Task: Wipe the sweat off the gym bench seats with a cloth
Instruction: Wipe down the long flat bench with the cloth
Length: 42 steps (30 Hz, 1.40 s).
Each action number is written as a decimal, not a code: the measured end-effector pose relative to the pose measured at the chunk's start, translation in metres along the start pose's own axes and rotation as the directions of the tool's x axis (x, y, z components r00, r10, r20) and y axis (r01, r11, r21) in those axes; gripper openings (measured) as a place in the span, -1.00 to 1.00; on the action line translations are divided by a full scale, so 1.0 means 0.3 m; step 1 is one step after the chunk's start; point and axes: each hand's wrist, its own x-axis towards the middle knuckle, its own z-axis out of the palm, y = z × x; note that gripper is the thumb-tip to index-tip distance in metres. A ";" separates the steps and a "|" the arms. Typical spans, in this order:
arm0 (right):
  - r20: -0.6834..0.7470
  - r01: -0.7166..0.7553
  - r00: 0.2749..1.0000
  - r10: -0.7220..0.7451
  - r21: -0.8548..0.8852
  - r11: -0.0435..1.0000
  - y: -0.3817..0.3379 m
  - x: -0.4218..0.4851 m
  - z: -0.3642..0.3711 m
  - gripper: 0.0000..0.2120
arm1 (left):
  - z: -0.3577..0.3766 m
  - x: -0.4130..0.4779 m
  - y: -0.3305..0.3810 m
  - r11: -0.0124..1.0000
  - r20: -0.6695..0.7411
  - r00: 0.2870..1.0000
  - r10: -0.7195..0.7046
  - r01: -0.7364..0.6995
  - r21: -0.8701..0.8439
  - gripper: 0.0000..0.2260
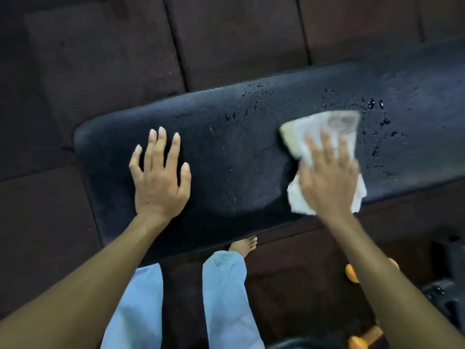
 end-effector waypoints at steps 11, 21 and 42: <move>-0.013 0.260 0.966 -0.260 0.009 0.966 -0.206 0.047 0.021 -0.50 | 0.003 0.006 -0.003 1.000 -0.010 1.000 -0.010 0.010 0.008 -0.46; -0.032 -0.097 0.994 0.104 0.171 0.980 -0.467 0.346 -0.002 -0.51 | 0.004 0.005 0.000 1.000 -0.049 0.999 -0.008 0.008 -0.007 -0.47; -0.004 0.492 0.869 -0.495 -0.101 0.865 -0.266 0.015 0.053 -0.53 | -0.003 0.004 0.002 0.992 0.033 0.992 -0.122 0.123 -0.012 -0.40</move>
